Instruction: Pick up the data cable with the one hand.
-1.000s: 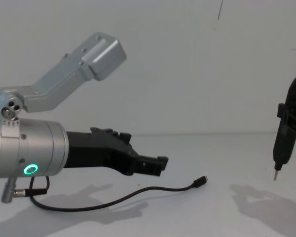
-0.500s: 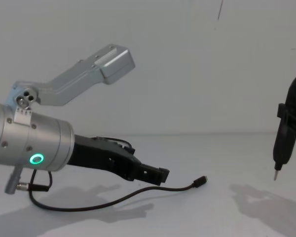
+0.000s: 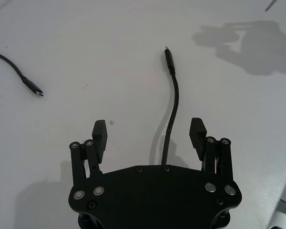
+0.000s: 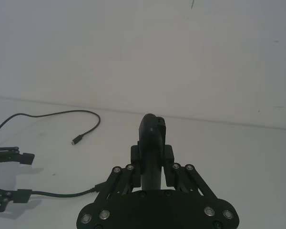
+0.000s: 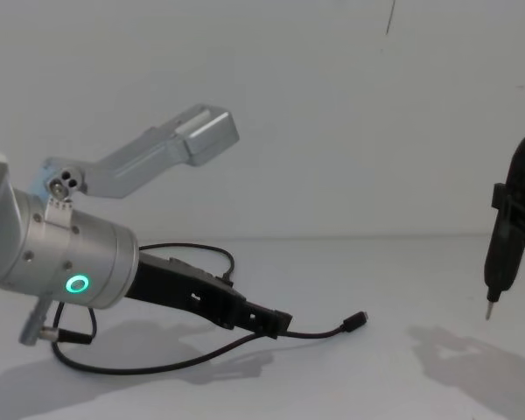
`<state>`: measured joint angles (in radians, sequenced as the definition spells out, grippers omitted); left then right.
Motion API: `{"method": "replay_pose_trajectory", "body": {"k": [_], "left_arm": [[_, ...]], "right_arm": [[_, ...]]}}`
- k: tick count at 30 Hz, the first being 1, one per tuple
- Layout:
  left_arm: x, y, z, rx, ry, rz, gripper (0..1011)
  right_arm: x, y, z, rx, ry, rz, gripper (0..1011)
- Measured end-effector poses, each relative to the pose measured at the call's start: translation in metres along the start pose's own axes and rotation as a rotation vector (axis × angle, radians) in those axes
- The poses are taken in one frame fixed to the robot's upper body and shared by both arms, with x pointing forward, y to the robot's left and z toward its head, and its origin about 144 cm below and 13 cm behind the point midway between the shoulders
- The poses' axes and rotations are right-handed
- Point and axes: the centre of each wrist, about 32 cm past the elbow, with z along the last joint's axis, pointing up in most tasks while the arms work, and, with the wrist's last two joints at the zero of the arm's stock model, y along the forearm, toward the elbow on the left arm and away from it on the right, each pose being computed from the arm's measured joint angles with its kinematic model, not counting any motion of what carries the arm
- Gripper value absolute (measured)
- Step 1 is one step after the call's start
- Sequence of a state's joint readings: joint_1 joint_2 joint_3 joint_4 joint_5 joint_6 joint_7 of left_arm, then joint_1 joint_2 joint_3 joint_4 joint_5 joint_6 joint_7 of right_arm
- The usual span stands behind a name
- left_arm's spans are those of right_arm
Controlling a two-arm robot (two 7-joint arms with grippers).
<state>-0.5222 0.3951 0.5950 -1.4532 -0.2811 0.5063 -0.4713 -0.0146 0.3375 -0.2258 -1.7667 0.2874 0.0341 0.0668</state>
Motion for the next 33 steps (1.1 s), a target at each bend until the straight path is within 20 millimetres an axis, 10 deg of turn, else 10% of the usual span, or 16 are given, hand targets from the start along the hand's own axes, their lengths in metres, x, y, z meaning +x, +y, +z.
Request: {"method": "replay_pose_trajectory", "body": {"k": [25,33], "left_arm": [[0.005,-0.017,-0.006,0.053,-0.009,-0.004,1004],[0.006,-0.019,-0.007,0.061,-0.01,-0.004,856]], "right_arm": [[0.0,0.0,0.0,0.0,0.0,0.0,263],[0.0,0.0,0.0,0.0,0.0,0.0,263]]}}
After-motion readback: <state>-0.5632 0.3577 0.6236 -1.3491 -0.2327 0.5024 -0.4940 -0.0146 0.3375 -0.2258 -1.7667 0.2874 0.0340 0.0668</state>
